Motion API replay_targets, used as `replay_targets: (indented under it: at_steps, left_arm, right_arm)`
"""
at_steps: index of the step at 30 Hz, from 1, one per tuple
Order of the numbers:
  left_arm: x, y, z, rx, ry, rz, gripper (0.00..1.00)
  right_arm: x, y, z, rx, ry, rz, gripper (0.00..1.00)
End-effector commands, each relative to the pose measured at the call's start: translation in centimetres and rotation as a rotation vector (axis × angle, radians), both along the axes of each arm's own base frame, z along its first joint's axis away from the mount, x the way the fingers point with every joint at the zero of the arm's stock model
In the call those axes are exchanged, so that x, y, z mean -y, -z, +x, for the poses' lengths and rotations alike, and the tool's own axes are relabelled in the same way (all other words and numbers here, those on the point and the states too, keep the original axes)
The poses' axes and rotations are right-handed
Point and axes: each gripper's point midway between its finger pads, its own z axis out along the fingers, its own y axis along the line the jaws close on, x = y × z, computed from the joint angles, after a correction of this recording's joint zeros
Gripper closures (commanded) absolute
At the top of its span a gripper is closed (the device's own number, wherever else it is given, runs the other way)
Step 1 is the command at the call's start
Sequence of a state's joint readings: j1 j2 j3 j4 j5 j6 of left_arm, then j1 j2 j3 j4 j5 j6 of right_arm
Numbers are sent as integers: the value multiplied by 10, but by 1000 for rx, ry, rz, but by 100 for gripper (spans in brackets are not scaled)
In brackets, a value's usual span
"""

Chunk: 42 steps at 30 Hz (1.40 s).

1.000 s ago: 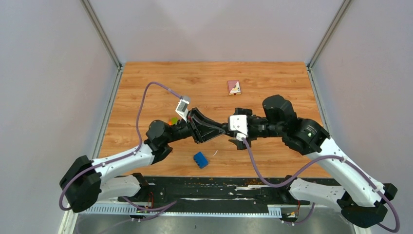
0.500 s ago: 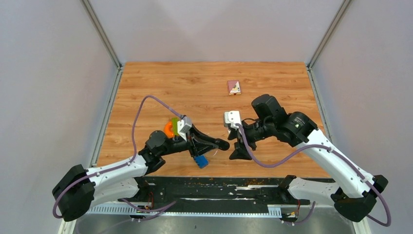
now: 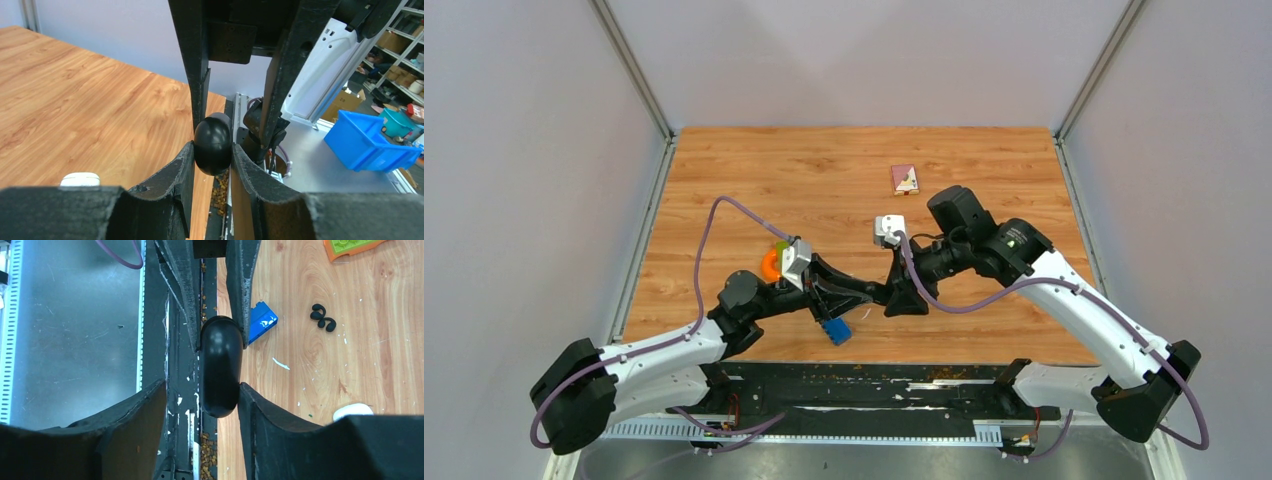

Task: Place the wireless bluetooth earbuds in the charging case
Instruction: Pick up the charging case at the center of the board.

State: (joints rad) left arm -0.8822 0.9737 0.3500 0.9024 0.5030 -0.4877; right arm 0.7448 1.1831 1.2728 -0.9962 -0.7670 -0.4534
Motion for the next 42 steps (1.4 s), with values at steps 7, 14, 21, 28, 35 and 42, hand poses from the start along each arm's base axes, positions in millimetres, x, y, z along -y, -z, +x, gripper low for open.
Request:
replay_targets:
  at_steps: [7,14,21,28,35,42]
  left_arm:
    - [-1,-19,-2,66,-2,-39,78]
    - [2,6,1,128,-14,141,53]
    - [12,5,2,139,13,162,44]
    - [22,4,0,155,48,169,47]
    - [26,6,-2,187,49,193,52]
    - [26,9,-2,190,43,197,60]
  right_arm:
    - [-6,-13,-1,49,-66,62,72]
    - [1,-15,10,171,-110,6,75]
    - [6,-12,16,261,-170,-65,77]
    - [7,-10,24,294,-185,-121,77]
    - [6,-7,29,299,-178,-155,77]
    - [3,-8,29,287,-174,-155,76]
